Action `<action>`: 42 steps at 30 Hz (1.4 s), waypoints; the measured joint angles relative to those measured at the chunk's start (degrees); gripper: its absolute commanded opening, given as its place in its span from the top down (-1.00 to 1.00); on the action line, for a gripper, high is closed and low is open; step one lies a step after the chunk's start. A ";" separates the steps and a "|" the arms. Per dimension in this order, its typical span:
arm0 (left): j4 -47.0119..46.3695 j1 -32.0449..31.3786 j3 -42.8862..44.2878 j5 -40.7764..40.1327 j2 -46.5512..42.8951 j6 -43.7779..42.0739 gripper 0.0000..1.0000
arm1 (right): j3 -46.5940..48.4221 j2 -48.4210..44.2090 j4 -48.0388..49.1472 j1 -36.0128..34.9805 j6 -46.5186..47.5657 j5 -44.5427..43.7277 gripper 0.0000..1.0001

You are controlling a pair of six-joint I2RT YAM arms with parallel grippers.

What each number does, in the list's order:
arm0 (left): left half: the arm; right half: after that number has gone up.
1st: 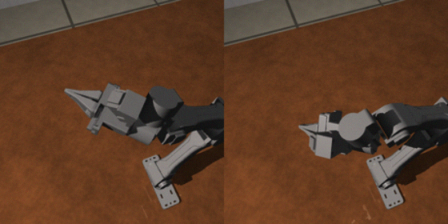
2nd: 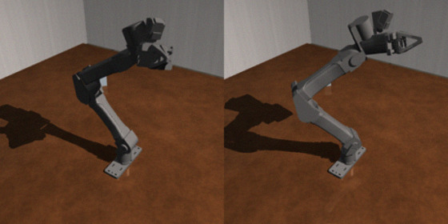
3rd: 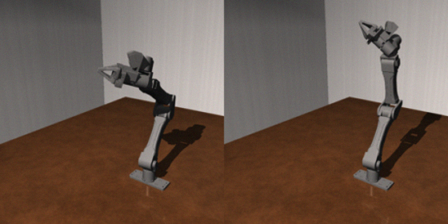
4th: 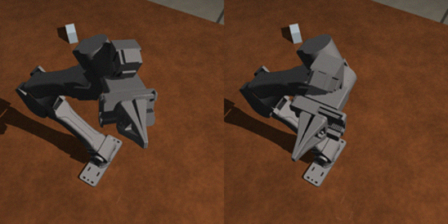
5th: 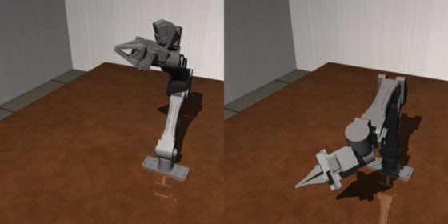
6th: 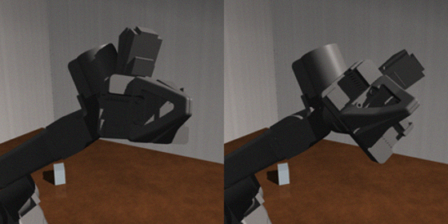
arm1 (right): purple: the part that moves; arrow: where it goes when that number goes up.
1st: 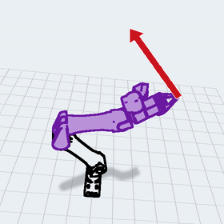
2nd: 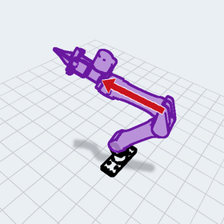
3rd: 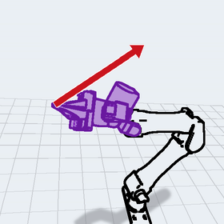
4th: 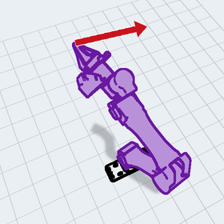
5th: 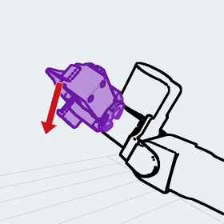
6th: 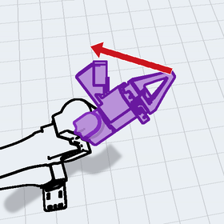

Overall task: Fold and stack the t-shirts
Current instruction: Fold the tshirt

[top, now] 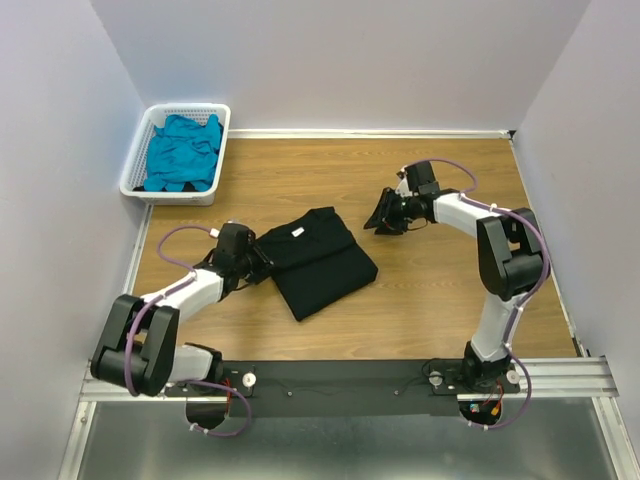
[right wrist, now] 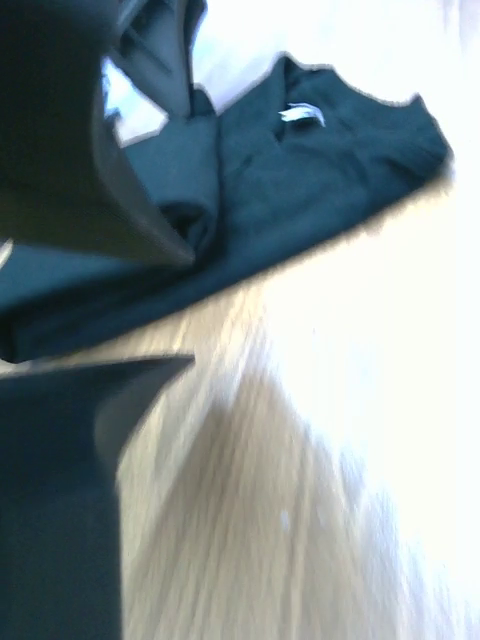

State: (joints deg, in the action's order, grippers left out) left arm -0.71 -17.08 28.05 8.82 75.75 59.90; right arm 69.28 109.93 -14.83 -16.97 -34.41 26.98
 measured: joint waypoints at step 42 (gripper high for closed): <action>8.37 -4.70 19.89 0.90 18.38 -20.65 0.28 | -10.73 -11.10 -2.51 -16.87 5.40 -22.32 -0.23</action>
State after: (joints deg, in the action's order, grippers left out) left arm 7.66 -21.78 47.94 9.72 94.13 39.24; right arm 58.54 98.83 -17.34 -33.85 -29.02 4.67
